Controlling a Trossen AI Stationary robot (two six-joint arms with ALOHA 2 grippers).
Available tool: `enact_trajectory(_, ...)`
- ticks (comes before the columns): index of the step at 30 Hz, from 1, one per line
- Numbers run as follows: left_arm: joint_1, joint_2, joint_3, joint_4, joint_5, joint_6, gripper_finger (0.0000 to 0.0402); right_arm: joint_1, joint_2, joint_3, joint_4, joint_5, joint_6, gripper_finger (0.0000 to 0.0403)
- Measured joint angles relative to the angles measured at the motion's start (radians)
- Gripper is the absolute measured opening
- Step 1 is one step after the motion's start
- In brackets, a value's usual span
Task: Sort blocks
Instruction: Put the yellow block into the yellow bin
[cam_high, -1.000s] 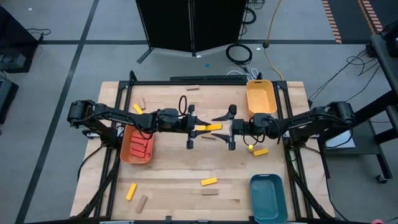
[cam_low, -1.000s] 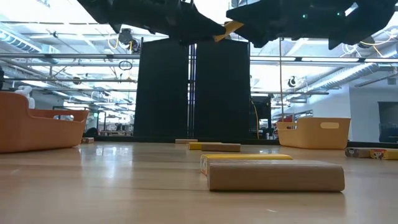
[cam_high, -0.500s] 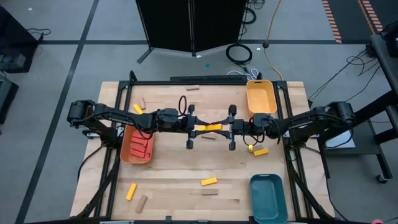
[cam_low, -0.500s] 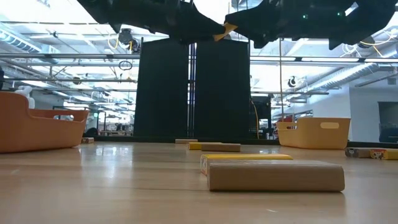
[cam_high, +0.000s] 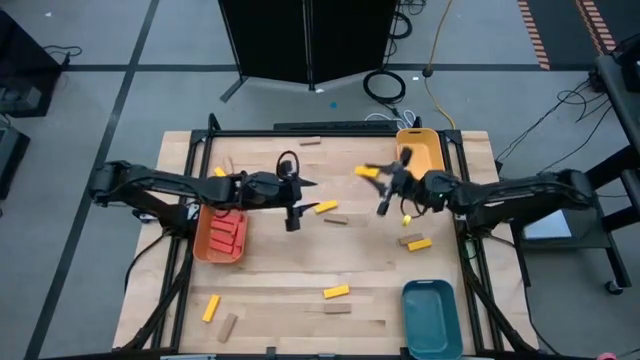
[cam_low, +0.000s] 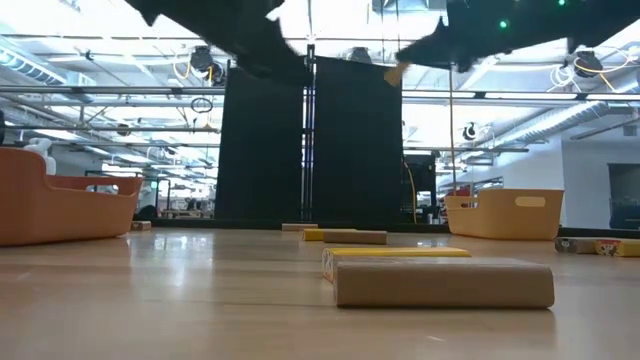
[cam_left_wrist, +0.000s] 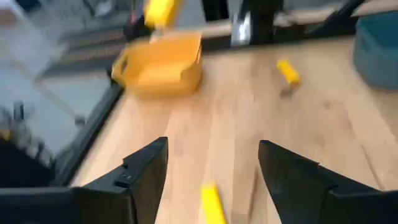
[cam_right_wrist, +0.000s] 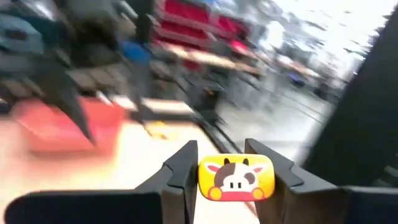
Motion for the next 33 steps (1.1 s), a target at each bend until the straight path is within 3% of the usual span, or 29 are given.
enact_trajectory(2, 0.0, -0.04, -0.022, -0.075, -0.003, -0.047, 0.025, -0.046, -0.057, 0.011, -0.109, 0.062, 0.007, 0.0092)
enact_trajectory(6, -0.005, -0.086, -0.103, -0.062, -0.004, -0.094, 0.0251, -0.168, -0.112, 0.076, -0.43, 0.134, 0.11, 0.0092)
enact_trajectory(13, -0.007, -0.109, -0.272, 0.245, 0.034, -0.122, 0.0251, -0.397, -0.057, 0.194, -0.878, 0.081, 0.301, 0.0092)
enact_trajectory(20, -0.011, -0.097, -0.397, 0.537, 0.05, -0.124, 0.0251, -0.615, 0.1, 0.206, -1.013, -0.089, 0.399, 0.0092)
enact_trajectory(26, -0.018, -0.097, -0.412, 0.558, 0.056, -0.124, 0.0251, -0.701, 0.206, 0.206, -1.065, -0.112, 0.415, 0.0093)
enact_trajectory(33, -0.02, -0.097, -0.412, 0.559, 0.062, -0.124, 0.0251, -0.735, 0.251, 0.206, -1.118, -0.114, 0.465, 0.013)
